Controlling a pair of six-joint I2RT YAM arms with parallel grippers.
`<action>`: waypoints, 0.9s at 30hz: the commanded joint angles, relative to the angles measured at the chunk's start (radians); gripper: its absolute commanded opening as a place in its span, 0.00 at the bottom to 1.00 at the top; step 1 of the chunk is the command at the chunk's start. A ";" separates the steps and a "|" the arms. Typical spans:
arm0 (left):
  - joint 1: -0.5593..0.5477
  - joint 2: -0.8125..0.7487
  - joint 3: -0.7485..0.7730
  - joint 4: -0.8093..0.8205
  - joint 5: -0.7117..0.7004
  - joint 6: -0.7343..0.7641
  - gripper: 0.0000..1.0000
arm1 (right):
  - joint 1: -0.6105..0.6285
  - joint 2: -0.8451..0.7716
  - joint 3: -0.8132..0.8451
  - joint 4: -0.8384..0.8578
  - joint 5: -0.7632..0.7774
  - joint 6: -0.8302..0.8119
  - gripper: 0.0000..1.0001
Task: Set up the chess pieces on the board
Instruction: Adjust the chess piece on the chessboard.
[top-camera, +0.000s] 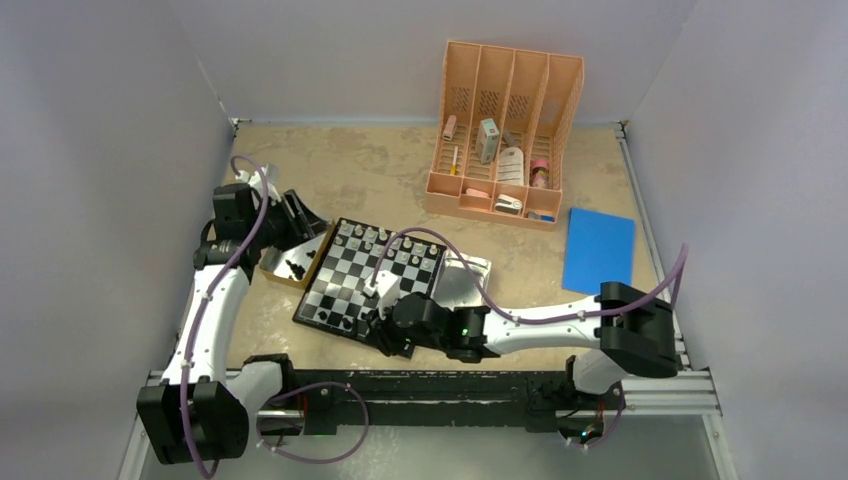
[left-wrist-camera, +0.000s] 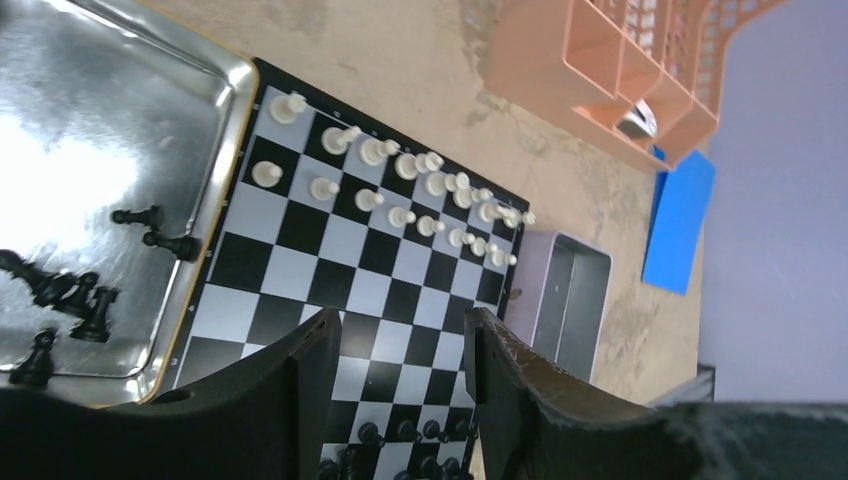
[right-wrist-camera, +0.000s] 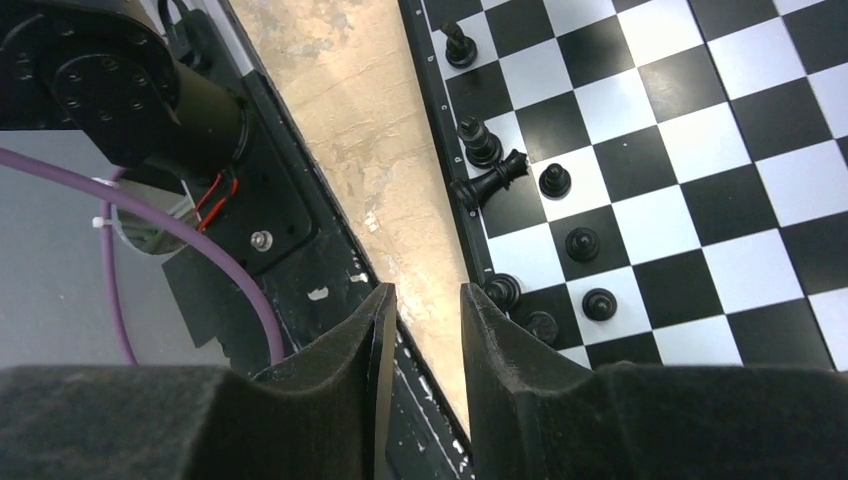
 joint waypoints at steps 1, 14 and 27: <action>0.013 -0.003 -0.009 0.056 0.177 0.139 0.48 | 0.013 0.061 0.087 -0.031 0.039 -0.022 0.33; 0.011 -0.125 -0.112 0.082 0.096 0.193 0.48 | 0.018 0.207 0.216 -0.188 0.125 -0.048 0.29; 0.011 -0.113 -0.114 0.086 0.104 0.201 0.48 | 0.019 0.242 0.229 -0.230 0.143 -0.051 0.27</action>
